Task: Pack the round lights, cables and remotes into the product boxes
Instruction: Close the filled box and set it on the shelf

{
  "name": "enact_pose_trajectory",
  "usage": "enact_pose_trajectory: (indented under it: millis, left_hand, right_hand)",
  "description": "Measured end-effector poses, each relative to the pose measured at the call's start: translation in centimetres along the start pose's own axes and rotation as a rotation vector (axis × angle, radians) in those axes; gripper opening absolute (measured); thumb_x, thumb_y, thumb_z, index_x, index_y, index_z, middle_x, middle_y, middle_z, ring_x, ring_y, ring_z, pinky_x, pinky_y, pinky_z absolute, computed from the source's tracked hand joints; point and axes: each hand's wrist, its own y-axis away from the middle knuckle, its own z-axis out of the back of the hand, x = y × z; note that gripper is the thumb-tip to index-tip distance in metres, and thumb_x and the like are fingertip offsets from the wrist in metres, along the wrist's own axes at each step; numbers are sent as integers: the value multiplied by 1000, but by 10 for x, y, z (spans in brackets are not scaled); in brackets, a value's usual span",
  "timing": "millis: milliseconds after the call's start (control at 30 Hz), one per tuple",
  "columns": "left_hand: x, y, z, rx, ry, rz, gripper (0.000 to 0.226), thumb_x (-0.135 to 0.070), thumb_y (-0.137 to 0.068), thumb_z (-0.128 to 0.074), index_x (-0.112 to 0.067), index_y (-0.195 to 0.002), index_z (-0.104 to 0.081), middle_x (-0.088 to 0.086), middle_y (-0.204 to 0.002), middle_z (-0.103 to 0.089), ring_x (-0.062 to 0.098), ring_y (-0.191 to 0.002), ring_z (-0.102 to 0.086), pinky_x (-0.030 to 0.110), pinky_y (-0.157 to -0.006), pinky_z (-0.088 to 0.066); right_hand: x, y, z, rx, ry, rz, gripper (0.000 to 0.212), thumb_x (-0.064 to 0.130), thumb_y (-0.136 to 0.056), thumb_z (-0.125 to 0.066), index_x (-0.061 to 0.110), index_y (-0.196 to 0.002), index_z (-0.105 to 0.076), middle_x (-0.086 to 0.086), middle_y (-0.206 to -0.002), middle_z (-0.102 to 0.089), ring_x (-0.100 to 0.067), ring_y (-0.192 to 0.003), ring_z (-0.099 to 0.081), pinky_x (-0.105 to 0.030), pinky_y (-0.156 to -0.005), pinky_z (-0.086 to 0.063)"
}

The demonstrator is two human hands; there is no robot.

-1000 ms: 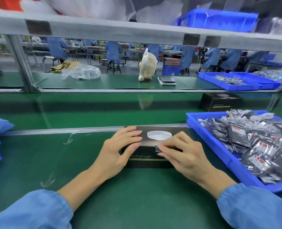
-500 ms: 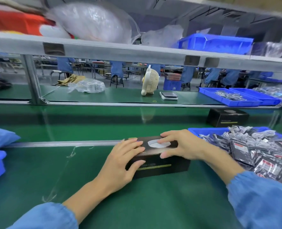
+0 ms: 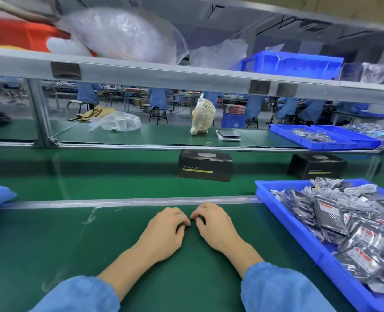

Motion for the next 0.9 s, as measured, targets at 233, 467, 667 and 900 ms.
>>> enact_pose_trajectory:
  millis: [233, 467, 667, 900]
  left_hand:
    - [0, 0, -1, -9, 16, 6, 24, -21, -96, -51, -28, -108, -70, -18, -116, -60, 5, -110, -50, 22, -96, -38]
    - [0, 1, 0, -13, 28, 5, 23, -20, -96, -52, -27, -108, -70, -17, -114, -60, 5, -109, -51, 23, -96, -39]
    - [0, 2, 1, -8, 32, 3, 23, -19, -95, -53, -26, -108, -70, -17, -113, -61, 5, -108, -51, 22, -96, -39]
    - [-2, 1, 1, -6, 11, -6, 25, -22, -97, -50, -29, -111, -68, -19, -114, -58, 4, -108, -48, 20, -95, -37]
  right_hand:
    - [-1, -4, 0, -10, -56, 3, 26, 21, -97, -49, 27, -110, -71, 10, -115, -57, -10, -107, -52, -25, -87, -44]
    - [-1, -5, 0, 3, -80, -20, 25, 21, -97, -50, 27, -108, -71, 10, -114, -57, -10, -107, -52, -28, -90, -46]
    - [-2, -5, -1, 5, -87, -18, 24, 21, -97, -50, 26, -109, -71, 10, -113, -57, -8, -107, -51, -25, -89, -43]
    - [-6, -12, -1, 0, -5, 21, 26, 19, -96, -48, 23, -110, -70, 7, -111, -59, -13, -104, -52, -27, -87, -42]
